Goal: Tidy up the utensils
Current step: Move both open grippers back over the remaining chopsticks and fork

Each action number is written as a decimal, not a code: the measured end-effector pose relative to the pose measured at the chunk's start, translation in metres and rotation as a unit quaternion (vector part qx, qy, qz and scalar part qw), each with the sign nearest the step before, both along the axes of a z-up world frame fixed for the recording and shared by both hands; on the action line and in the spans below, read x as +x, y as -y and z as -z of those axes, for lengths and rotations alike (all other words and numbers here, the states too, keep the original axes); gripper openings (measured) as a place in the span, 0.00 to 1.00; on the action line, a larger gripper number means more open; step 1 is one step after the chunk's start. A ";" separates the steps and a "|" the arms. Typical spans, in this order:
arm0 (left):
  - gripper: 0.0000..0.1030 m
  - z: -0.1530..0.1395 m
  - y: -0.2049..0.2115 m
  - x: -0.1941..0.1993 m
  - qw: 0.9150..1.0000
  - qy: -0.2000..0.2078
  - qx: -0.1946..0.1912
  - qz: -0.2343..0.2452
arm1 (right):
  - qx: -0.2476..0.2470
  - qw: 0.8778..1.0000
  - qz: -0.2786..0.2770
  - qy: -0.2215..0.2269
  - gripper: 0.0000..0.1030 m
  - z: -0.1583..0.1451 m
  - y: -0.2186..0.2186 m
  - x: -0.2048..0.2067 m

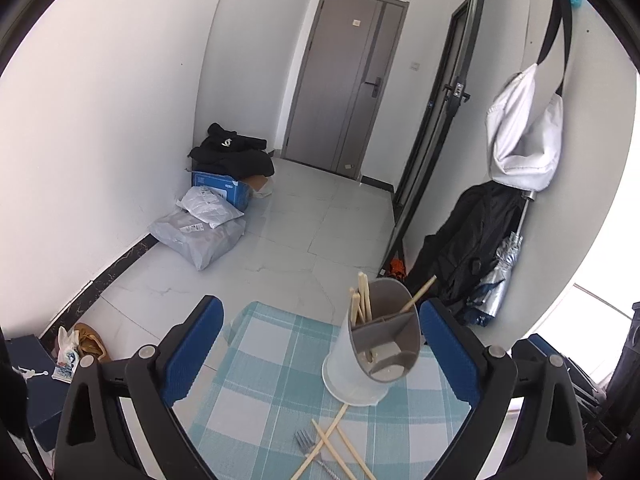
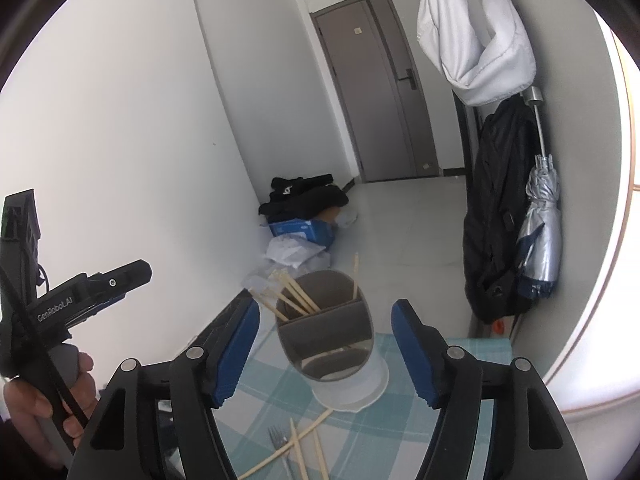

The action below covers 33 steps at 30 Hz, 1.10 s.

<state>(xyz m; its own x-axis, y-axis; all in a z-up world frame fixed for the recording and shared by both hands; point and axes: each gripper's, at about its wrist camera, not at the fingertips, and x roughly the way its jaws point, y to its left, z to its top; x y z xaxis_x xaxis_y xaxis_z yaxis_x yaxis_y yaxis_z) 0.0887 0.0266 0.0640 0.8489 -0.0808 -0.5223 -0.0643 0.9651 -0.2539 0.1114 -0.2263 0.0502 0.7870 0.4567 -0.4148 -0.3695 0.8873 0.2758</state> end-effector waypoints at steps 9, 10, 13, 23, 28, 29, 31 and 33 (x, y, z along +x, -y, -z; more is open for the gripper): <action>0.98 0.018 -0.002 -0.032 1.000 0.017 0.018 -0.016 | -0.016 1.000 0.001 -0.017 0.76 0.030 -0.004 -0.037; 0.99 0.020 -0.002 -0.034 0.999 0.019 0.021 -0.016 | -0.018 1.000 0.001 -0.020 0.76 0.034 -0.004 -0.040; 0.99 0.028 0.000 -0.040 0.999 0.023 0.036 -0.012 | -0.016 0.999 0.004 -0.033 0.79 0.045 -0.003 -0.045; 0.99 0.074 -0.001 -0.039 0.999 -0.016 0.031 -0.001 | -0.044 0.996 -0.005 -0.074 0.82 0.091 -0.009 -0.051; 0.99 0.100 -0.008 -0.034 0.999 -0.052 0.015 0.005 | -0.061 0.992 -0.003 -0.109 0.82 0.116 -0.007 -0.046; 0.99 0.104 -0.012 -0.032 0.998 -0.059 0.010 0.002 | -0.064 0.991 -0.002 -0.116 0.82 0.121 -0.007 -0.045; 0.99 0.111 -0.019 -0.031 0.998 -0.070 -0.004 -0.006 | -0.068 0.989 -0.003 -0.134 0.82 0.132 -0.007 -0.040; 0.99 0.115 -0.026 -0.030 0.997 -0.075 -0.018 -0.015 | -0.071 0.985 -0.007 -0.155 0.82 0.143 -0.010 -0.036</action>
<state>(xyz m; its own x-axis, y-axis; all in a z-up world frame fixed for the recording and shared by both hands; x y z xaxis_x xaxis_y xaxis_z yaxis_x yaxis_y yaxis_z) 0.0585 0.0530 -0.0508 0.7636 -0.0771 -0.6411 -0.1332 0.9527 -0.2732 0.0759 -0.2163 -0.0926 0.6065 0.3863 -0.6949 -0.2990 0.9207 0.2509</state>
